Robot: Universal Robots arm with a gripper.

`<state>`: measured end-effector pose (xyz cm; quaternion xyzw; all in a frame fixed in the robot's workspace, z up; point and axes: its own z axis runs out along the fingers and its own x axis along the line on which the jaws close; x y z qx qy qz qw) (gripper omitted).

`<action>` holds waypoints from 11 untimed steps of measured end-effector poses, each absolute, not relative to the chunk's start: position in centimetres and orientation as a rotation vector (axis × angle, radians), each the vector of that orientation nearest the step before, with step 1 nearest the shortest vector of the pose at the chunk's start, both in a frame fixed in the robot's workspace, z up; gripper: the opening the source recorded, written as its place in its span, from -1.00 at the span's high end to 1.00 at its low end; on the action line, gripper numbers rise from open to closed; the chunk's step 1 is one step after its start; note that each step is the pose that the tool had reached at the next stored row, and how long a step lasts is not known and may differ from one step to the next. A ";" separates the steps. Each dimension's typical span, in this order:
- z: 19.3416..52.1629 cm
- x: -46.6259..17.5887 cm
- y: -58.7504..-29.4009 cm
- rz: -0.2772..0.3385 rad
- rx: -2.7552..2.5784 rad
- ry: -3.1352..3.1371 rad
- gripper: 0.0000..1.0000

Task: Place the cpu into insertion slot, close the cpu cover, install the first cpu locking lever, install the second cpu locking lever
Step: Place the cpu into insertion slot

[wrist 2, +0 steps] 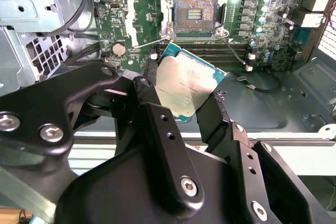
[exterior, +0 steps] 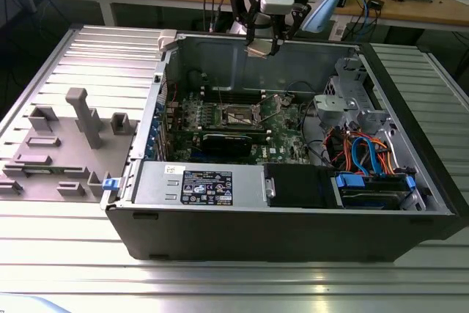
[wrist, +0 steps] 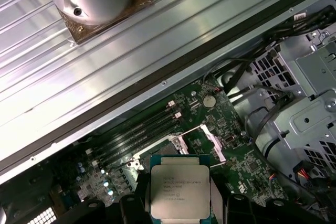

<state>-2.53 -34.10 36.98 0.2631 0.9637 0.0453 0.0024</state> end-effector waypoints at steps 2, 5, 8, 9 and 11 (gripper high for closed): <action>37.0 -2.5 -34.1 0.142 0.829 3.022 -0.08; 37.0 -2.5 -34.1 0.142 0.830 3.022 -0.08; 37.0 -2.5 -34.1 0.142 0.832 3.021 -0.08; 37.0 -2.5 -34.1 0.142 0.834 3.020 -0.08; 37.0 -2.5 -34.1 0.142 0.837 3.019 -0.08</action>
